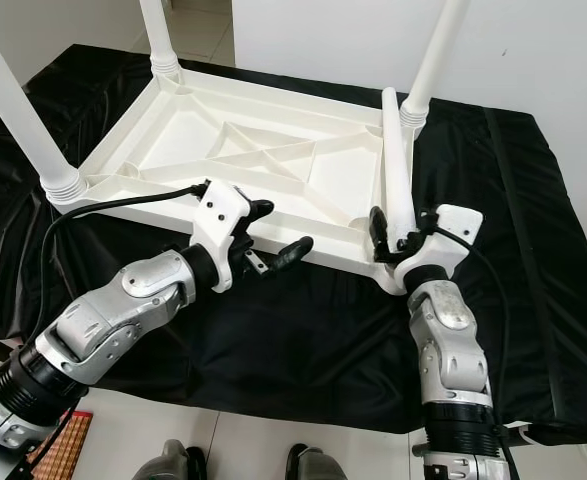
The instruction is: Building children table
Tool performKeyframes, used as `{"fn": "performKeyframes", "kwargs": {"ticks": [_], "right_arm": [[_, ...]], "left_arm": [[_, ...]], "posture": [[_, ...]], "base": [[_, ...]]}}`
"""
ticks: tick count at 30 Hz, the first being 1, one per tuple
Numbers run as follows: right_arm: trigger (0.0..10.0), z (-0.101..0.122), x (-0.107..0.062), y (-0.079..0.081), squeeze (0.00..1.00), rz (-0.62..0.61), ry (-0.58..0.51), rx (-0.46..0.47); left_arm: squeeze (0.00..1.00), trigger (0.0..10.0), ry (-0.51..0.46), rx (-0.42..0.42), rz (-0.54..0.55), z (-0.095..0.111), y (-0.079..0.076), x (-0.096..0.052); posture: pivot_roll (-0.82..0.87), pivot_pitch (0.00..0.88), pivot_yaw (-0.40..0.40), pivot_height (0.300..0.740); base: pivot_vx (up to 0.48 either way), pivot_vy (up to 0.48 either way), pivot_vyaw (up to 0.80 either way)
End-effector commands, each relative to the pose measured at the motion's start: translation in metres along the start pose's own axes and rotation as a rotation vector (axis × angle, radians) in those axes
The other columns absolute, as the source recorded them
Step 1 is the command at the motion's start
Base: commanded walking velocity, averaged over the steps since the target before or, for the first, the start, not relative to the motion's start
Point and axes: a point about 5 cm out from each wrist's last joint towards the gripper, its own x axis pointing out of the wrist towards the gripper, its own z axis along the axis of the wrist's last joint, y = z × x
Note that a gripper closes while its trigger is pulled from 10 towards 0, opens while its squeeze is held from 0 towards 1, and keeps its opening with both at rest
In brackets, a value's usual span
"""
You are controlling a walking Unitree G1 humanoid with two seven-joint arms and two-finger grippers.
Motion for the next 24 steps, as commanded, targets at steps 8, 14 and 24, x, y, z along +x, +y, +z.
{"fn": "performKeyframes", "kwargs": {"ticks": [8,14,24], "right_arm": [[10.0,-0.019,-0.013,0.011,1.0,-0.04,0.099,0.018],[10.0,-0.018,-0.016,0.015,0.0,-0.059,0.081,-0.033],[10.0,-0.02,-0.022,0.019,0.0,-0.093,0.075,-0.135]], "left_arm": [[0.0,10.0,0.004,-0.001,-0.289,0.0,-0.013,-0.005],[0.0,10.0,0.004,-0.003,-0.287,0.0,-0.013,-0.005],[0.0,10.0,0.003,-0.008,-0.28,0.0,-0.013,-0.006]], "posture": [[0.05,0.173,-0.001,0.74],[0.05,0.179,-0.008,0.74],[0.05,0.18,-0.012,0.74]], "base": [[0.0,0.0,0.0],[0.0,0.0,0.0],[0.0,0.0,0.0]]}}
